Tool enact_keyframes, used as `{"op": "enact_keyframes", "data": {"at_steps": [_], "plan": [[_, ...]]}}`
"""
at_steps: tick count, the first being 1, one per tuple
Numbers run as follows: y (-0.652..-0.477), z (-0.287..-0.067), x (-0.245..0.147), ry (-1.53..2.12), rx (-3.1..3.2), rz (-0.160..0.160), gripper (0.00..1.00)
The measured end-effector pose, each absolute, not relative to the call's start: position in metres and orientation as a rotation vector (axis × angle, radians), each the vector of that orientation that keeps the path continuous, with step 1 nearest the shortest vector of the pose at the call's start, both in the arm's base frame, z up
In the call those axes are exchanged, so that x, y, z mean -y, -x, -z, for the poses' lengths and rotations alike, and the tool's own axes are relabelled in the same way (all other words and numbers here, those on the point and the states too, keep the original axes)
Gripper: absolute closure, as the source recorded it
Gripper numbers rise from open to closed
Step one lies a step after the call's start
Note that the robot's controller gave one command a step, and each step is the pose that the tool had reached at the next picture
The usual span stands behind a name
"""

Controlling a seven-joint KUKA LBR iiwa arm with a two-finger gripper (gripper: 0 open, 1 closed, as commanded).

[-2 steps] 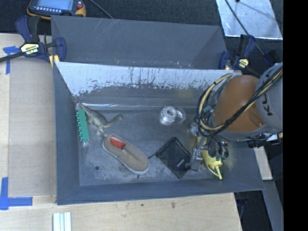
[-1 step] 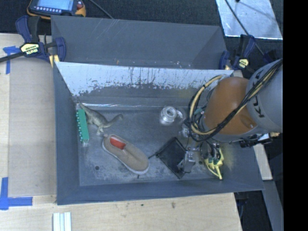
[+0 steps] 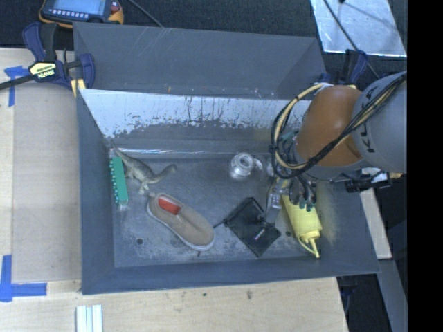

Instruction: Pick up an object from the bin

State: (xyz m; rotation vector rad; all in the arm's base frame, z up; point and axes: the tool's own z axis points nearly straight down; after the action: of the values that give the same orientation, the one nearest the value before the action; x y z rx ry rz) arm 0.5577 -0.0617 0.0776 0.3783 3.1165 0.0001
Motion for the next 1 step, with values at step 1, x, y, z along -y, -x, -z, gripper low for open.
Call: {"op": "enact_keyframes", "data": {"at_steps": [1], "plan": [[-0.5635, -0.0742, 0.0434, -0.365, -3.112, 0.001, 0.0]]}}
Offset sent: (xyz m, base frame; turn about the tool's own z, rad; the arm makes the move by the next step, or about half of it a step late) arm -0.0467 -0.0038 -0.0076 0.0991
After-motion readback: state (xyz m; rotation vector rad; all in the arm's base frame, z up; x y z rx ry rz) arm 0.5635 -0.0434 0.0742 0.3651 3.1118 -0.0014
